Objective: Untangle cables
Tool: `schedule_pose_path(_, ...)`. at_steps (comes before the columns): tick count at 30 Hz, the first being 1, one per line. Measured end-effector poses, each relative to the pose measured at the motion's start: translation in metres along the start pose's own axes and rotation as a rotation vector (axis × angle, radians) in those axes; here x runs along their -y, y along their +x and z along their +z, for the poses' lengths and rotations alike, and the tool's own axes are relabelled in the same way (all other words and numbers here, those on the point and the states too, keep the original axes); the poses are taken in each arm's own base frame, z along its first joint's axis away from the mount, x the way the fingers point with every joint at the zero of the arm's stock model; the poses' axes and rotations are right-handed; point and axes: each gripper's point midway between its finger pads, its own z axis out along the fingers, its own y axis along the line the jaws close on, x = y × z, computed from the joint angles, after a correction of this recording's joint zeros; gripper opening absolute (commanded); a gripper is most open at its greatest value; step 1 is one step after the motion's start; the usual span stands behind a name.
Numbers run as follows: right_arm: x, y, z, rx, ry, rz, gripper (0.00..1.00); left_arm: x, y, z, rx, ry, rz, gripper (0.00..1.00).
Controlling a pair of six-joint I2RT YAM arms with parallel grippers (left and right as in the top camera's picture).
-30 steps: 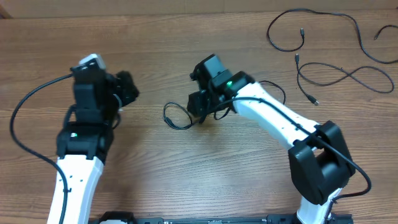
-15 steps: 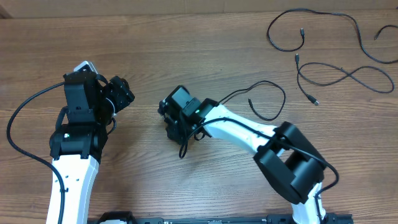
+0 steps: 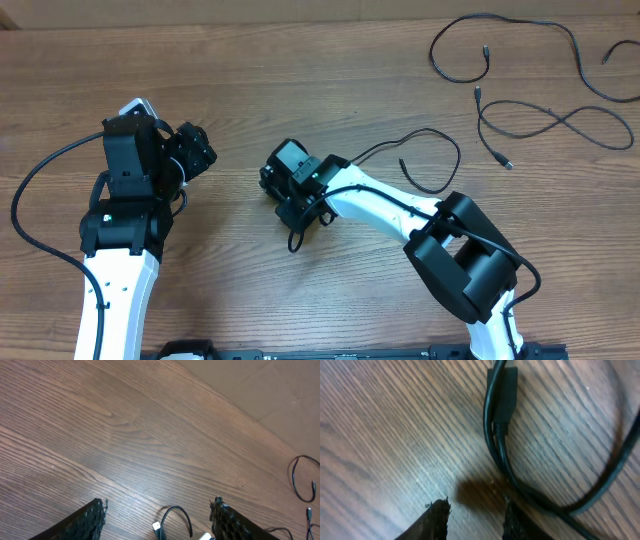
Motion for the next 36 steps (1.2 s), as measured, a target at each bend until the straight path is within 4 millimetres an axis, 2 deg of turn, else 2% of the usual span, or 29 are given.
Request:
schedule_pose_path(6,-0.003,-0.026,-0.025,0.077,0.003,-0.026,0.40,0.000,0.000,0.000,0.000,0.000,0.000,0.70)
schedule_pose_path(9,-0.004,-0.032,-0.031,0.101,0.007,-0.059,0.40,0.000,0.000,0.000,0.000,0.000,0.000,0.70)
schedule_pose_path(12,-0.002,-0.031,-0.028,0.104,0.018,-0.099,0.39,0.001,0.000,0.000,-0.002,0.003,0.000,0.70)
schedule_pose_path(16,0.001,-0.023,-0.023,0.081,0.031,-0.119,0.31,0.001,0.001,0.000,-0.005,0.009,0.000,0.70)
schedule_pose_path(25,0.014,-0.025,-0.007,0.083,0.048,-0.119,0.28,0.002,0.001,0.000,-0.008,0.013,0.000,0.70)
schedule_pose_path(31,0.026,-0.024,-0.007,0.083,0.047,-0.093,0.31,0.002,0.001,0.000,-0.007,0.013,0.000,0.70)
schedule_pose_path(36,0.030,-0.013,-0.003,0.064,0.009,-0.067,0.30,0.003,0.001,0.000,-0.005,0.014,0.000,0.70)
